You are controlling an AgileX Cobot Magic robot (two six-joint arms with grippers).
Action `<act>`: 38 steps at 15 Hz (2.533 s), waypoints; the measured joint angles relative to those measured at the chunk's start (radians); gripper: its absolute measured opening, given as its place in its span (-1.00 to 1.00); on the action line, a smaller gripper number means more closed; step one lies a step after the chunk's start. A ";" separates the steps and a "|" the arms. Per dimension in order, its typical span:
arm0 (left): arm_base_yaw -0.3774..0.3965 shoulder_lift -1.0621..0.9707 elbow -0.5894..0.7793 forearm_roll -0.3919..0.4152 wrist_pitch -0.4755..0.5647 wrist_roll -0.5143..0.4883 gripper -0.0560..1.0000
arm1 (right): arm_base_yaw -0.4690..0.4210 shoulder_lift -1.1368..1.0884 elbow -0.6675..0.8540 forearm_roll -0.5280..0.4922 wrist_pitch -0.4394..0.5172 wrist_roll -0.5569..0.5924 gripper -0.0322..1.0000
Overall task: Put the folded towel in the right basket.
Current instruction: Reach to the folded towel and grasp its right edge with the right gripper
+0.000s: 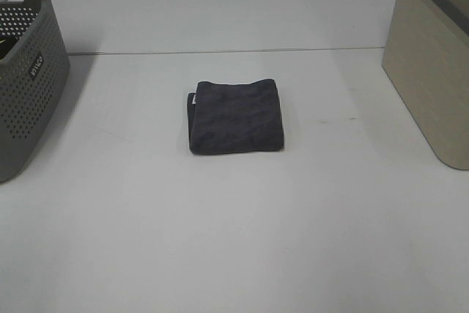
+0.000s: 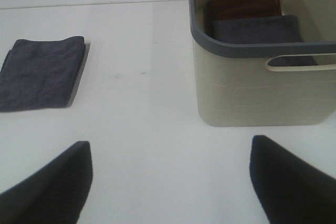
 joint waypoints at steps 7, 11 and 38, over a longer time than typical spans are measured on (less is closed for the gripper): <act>0.000 0.000 0.000 0.000 0.000 0.000 0.97 | 0.000 0.574 -0.391 0.024 -0.017 -0.083 0.54; 0.000 0.000 0.000 0.000 0.000 0.000 0.97 | 0.060 0.866 -0.644 0.104 -0.016 -0.165 0.54; 0.000 0.000 0.000 0.000 0.000 0.000 0.97 | 0.254 1.895 -1.251 0.501 0.176 -0.228 0.47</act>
